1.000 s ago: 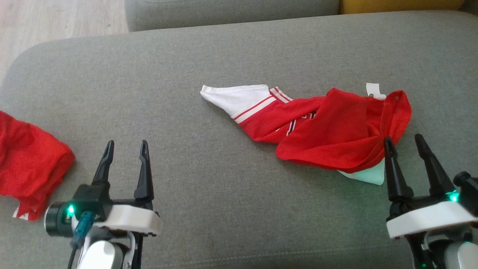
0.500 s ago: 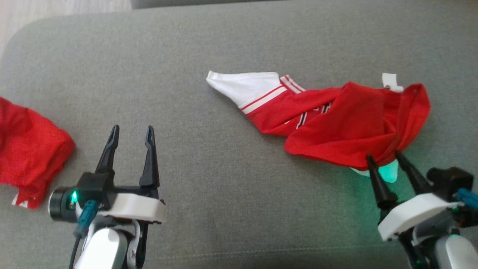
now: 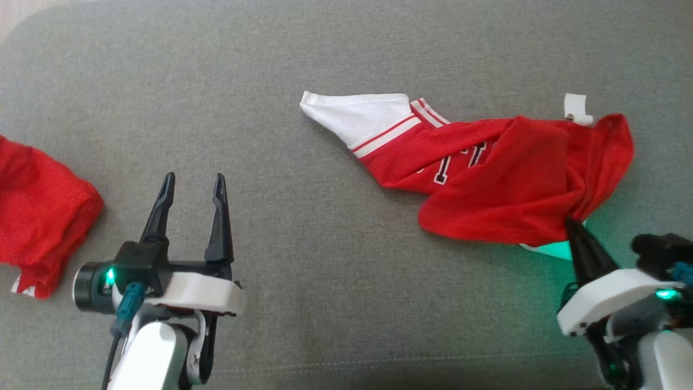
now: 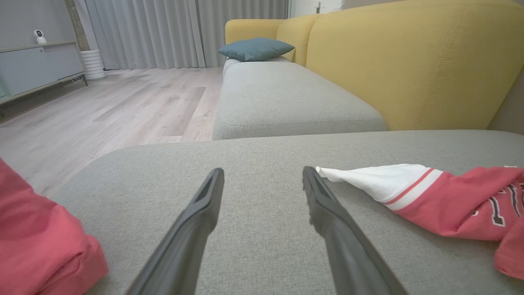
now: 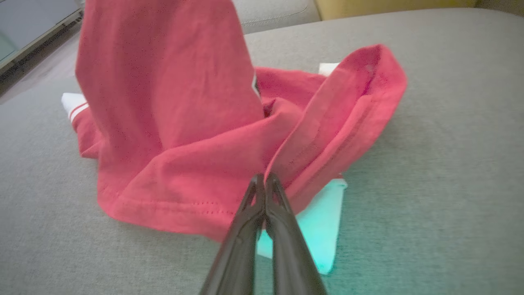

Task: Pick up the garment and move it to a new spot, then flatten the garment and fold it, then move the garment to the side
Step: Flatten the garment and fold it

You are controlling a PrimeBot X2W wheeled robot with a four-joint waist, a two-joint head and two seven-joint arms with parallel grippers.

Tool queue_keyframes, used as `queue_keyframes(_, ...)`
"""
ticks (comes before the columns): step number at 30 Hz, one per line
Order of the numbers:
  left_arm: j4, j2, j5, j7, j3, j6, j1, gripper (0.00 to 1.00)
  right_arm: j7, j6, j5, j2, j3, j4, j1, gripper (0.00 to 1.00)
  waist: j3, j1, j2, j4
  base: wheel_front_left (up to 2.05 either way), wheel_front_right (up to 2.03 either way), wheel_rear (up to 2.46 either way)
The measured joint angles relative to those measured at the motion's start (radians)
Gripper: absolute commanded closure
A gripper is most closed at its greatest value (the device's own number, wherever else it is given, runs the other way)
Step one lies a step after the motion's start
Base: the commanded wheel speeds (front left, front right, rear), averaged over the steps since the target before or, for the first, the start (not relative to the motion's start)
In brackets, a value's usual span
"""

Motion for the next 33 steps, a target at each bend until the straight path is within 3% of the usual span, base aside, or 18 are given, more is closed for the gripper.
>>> queue_keyframes(7,0.003,0.0,0.0,-0.005,0.001,0.0,0.002,0.0,0.026,0.0,-0.001,-0.002,-0.103,-0.072,0.045,1.0,-0.029,0.0,0.0,-0.023,0.0,0.0,0.0)
queue_keyframes(16,0.003,0.001,-0.01,-0.006,0.001,0.001,0.005,0.0,0.097,0.0,0.007,-0.058,-0.233,-0.042,0.12,1.0,-0.054,0.0,0.0,-0.043,0.0,0.0,0.0)
queue_keyframes(17,0.004,0.001,-0.01,-0.006,0.001,0.001,0.005,0.0,0.097,0.0,0.009,-0.058,-0.235,-0.031,0.12,0.4,-0.057,0.0,0.0,-0.043,0.0,0.0,0.0)
queue_keyframes(18,0.004,0.001,-0.01,-0.006,0.001,0.001,0.005,0.0,0.095,0.0,0.009,-0.057,-0.235,-0.024,0.12,0.0,-0.059,0.0,0.0,-0.043,0.0,0.0,0.0)
queue_keyframes(27,0.006,0.004,-0.021,-0.007,0.001,0.005,0.016,0.0,-0.115,0.0,-0.001,-0.031,-0.188,-0.09,0.109,0.0,-0.09,0.0,0.0,-0.037,0.0,0.0,0.0)
queue_keyframes(33,0.005,0.012,-0.021,-0.006,0.002,0.01,0.047,0.0,-0.155,0.0,-0.001,-0.03,-0.095,-0.189,0.095,0.0,-0.114,0.0,0.0,-0.037,0.0,0.0,0.0)
